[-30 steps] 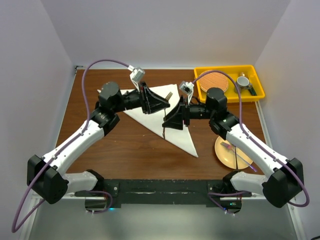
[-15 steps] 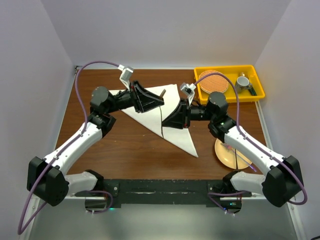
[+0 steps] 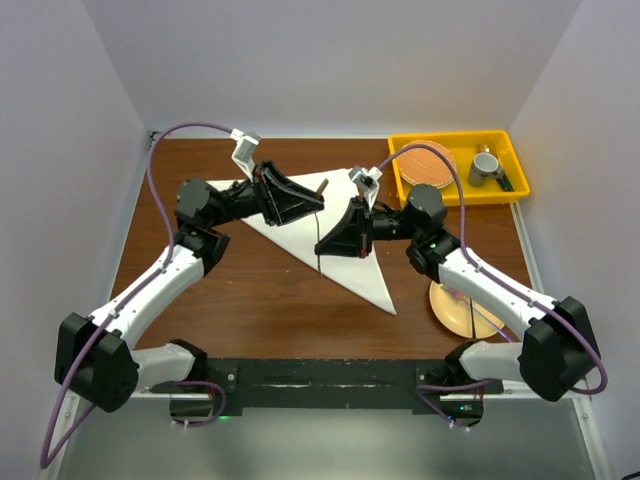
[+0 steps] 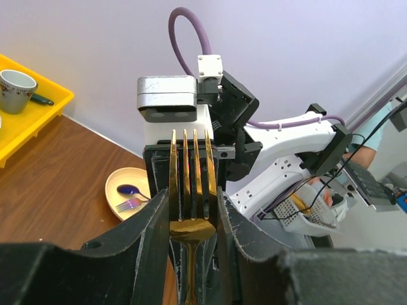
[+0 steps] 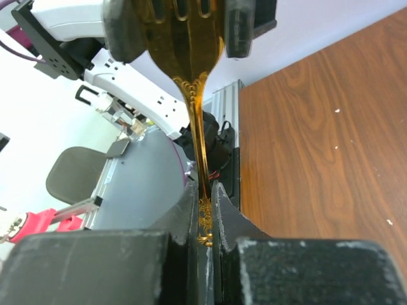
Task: Fold the napkin, place the utensils inside, and roll it up
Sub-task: Pass the utensil from the left arm to the right, then place the utensil onto the napkin
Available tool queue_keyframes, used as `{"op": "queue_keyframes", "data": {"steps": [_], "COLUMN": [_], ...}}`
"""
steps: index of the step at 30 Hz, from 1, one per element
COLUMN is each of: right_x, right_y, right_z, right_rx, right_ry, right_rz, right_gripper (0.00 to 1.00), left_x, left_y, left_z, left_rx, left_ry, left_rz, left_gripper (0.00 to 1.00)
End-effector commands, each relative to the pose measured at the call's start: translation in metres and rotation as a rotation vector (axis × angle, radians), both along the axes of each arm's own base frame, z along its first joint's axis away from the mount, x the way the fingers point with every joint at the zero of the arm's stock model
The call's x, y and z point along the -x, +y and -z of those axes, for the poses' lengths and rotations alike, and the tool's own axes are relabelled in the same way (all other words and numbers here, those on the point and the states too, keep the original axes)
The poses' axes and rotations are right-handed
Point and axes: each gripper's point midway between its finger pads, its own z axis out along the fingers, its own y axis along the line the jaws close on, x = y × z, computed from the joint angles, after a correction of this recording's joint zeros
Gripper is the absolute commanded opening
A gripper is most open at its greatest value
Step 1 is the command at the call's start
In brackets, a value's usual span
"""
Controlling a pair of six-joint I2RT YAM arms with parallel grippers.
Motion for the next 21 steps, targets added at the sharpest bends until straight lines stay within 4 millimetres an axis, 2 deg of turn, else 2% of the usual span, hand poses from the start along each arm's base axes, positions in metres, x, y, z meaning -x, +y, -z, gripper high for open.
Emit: {"op": "queue_keyframes", "data": {"steps": [1,2,4,5,6,7,8,10,11,13,14,17,18,19,20,21], "right_x": [-0.004,-0.005,-0.014,-0.02,-0.023,-0.033,-0.041,-0.06,-0.076,-0.092,-0.113,-0.138,-0.158,-0.166,-0.169,-0.182], "right_y": [0.005,0.006,0.007,0.008,0.009,0.009,0.011,0.011,0.013,0.012,0.013,0.01,0.005,0.004,0.006,0.002], "right_z": [-0.02,-0.019,-0.014,-0.011,-0.008,-0.005,0.004,0.014,0.029,0.037,0.063,0.087,0.119,0.115,0.121,0.149], "right_rx": [-0.036,-0.032,0.0,0.018,0.039,0.078,0.113,0.2,0.257,0.341,0.427,0.644,0.769,0.818,0.863,0.973], "right_ry": [-0.041,-0.047,-0.053,-0.049,-0.05,-0.06,-0.051,-0.062,-0.045,-0.053,-0.026,-0.046,-0.03,-0.042,-0.049,-0.048], "right_rz": [0.004,0.013,0.052,0.074,0.086,0.123,0.148,0.206,0.259,0.3,0.358,0.408,0.47,0.493,0.492,0.531], "right_gripper": [0.0,0.0,0.0,0.0,0.0,0.0,0.0,0.0,0.0,0.0,0.0,0.0,0.0,0.0,0.0,0.0], "left_x": [0.001,-0.008,-0.02,-0.037,-0.041,-0.051,-0.071,-0.082,-0.094,-0.097,-0.098,-0.094,-0.093,-0.092,-0.091,-0.091], "left_y": [0.01,0.012,0.025,0.037,0.047,0.059,0.081,0.115,0.149,0.182,0.205,0.227,0.23,0.232,0.236,0.238], "left_z": [-0.016,-0.008,-0.009,0.001,0.002,0.0,0.02,0.019,0.045,0.048,0.061,0.077,0.084,0.088,0.091,0.092], "left_rx": [0.015,-0.012,-0.031,-0.055,-0.073,-0.107,-0.168,-0.244,-0.342,-0.408,-0.462,-0.532,-0.551,-0.562,-0.576,-0.578], "left_ry": [-0.047,-0.016,-0.018,0.043,0.056,0.035,0.129,0.144,0.255,0.307,0.352,0.395,0.406,0.417,0.425,0.424], "left_rz": [-0.036,-0.076,-0.167,-0.259,-0.32,-0.4,-0.545,-0.748,-0.947,-1.13,-1.247,-1.35,-1.359,-1.37,-1.391,-1.399], "left_gripper": [0.1,0.13,0.34,0.43,0.54,0.58,0.73,0.84,0.87,0.9,0.91,0.93,0.93,0.93,0.93,0.93]}}
